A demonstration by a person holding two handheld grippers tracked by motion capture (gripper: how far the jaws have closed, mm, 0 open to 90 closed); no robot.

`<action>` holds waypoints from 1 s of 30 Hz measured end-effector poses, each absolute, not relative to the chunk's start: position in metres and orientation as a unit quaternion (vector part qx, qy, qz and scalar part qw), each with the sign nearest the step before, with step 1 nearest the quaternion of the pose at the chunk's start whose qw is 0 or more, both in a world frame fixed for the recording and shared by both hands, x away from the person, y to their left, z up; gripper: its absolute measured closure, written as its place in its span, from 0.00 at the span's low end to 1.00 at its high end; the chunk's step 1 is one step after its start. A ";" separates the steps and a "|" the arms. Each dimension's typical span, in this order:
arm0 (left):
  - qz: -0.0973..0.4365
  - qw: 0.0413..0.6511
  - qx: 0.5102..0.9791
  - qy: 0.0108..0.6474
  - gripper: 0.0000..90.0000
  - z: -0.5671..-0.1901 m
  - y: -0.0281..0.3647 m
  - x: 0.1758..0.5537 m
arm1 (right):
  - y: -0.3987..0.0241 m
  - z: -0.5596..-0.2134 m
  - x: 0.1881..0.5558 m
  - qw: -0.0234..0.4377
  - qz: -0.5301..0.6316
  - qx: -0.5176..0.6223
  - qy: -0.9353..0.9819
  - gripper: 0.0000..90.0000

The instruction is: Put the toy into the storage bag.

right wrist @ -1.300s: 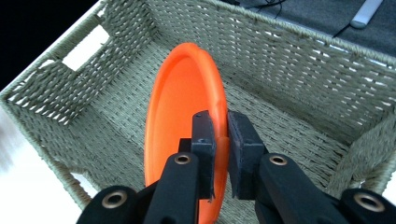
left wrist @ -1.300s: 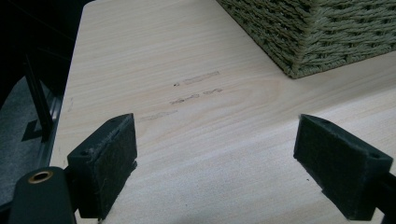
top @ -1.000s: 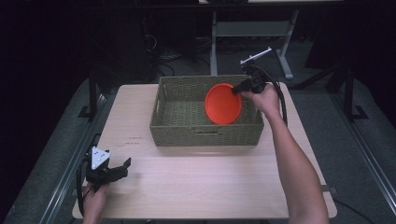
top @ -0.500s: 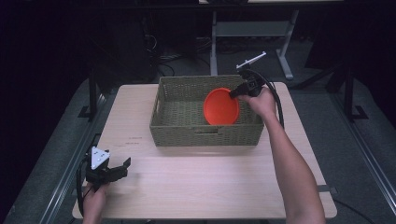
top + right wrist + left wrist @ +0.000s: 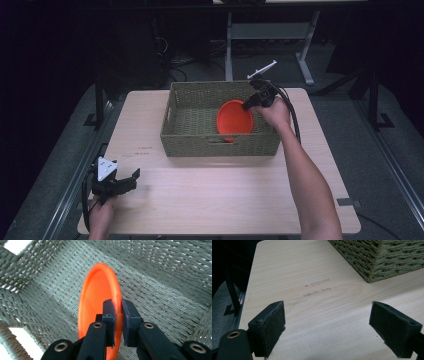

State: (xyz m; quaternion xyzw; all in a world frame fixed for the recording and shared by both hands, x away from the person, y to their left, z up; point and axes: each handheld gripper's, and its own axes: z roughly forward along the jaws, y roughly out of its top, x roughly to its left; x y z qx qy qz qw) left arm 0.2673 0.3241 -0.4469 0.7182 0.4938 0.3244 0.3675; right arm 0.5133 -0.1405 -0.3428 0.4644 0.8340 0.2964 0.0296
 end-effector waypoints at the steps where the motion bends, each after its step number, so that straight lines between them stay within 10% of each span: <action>1: 0.324 0.368 0.717 0.495 0.14 -0.447 0.324 0.267 | -0.139 -0.344 0.514 0.030 0.292 0.465 0.835 0.91; 30: 0.323 0.366 0.720 0.494 0.14 -0.447 0.322 0.268 | -0.148 -0.352 0.511 0.018 0.280 0.480 0.831 0.72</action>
